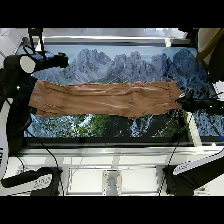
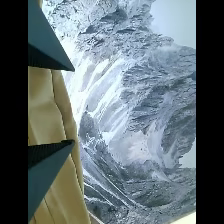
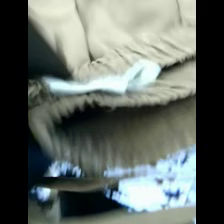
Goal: Fold the clothes and pants, and hang the long-sleeved shirts on hangers.
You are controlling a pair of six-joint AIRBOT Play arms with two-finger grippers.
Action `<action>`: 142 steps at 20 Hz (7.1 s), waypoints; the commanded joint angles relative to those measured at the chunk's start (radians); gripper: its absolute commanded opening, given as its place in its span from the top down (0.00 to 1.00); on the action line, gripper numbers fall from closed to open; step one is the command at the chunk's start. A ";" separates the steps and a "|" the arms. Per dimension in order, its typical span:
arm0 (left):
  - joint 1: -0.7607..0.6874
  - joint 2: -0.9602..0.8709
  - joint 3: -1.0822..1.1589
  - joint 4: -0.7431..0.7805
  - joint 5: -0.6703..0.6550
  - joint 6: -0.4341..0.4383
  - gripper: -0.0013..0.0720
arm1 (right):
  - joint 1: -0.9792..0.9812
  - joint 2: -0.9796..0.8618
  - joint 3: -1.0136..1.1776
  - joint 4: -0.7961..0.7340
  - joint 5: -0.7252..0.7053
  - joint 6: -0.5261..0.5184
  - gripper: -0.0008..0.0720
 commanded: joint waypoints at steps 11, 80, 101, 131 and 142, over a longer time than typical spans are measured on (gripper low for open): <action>-0.285 -0.256 0.000 -0.238 0.002 0.005 0.97 | 0.139 0.115 0.339 0.282 0.299 0.045 0.95; 0.128 -0.018 0.000 -0.224 -0.446 0.121 0.96 | 0.782 -0.072 0.144 0.193 -0.023 0.269 0.95; -0.512 -0.412 -0.020 -0.225 -0.308 0.123 0.97 | 0.629 0.380 0.144 0.149 0.294 0.456 0.95; 0.186 0.155 -0.013 -0.189 -0.552 0.169 0.97 | 1.279 0.089 0.464 -0.149 -0.401 0.280 0.48; 0.186 0.155 -0.013 -0.165 -0.552 0.164 0.97 | 0.880 0.105 0.051 -0.124 -0.148 0.531 0.13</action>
